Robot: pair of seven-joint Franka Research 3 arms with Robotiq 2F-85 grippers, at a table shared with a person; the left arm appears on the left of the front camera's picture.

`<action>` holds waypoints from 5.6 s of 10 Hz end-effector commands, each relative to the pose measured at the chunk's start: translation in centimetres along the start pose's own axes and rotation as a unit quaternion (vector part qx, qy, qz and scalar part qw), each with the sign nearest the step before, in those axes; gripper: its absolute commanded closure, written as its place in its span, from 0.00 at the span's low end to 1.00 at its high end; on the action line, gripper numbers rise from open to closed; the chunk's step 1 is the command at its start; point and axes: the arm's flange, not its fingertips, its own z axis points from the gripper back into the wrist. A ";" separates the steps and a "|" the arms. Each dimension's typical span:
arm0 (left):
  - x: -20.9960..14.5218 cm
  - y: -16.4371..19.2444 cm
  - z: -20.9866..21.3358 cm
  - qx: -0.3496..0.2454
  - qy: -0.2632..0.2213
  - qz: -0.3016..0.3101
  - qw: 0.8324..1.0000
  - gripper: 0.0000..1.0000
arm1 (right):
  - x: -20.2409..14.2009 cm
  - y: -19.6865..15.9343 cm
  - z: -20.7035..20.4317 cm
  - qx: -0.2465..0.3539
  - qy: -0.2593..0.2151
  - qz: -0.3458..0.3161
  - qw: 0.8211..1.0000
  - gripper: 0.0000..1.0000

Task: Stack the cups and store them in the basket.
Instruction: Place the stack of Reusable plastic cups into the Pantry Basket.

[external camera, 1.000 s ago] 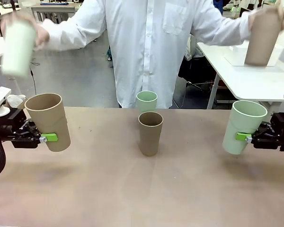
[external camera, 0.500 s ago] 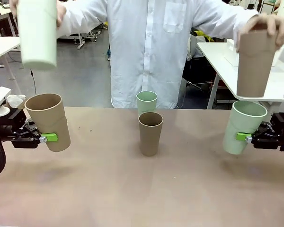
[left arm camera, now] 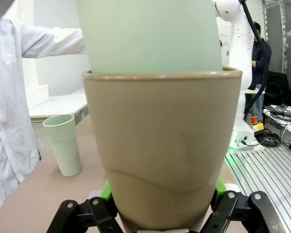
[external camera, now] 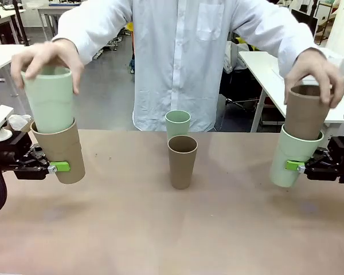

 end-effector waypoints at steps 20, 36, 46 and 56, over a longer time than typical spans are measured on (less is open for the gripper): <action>0.4 0.1 0.0 0.002 -0.002 -0.002 1.000 0.17 | 0.2 0.0 -0.1 0.001 0.000 0.001 1.000 0.14; 0.4 0.1 0.0 0.002 -0.002 -0.002 1.000 0.17 | 0.2 0.0 -0.1 0.001 0.000 0.001 1.000 0.14; 0.4 0.1 0.0 0.002 -0.002 -0.002 1.000 0.17 | 0.2 0.0 -0.1 0.001 0.000 0.001 1.000 0.14; 0.4 0.1 0.0 0.002 -0.002 -0.002 1.000 0.17 | 0.2 0.0 -0.1 0.001 0.000 0.001 1.000 0.14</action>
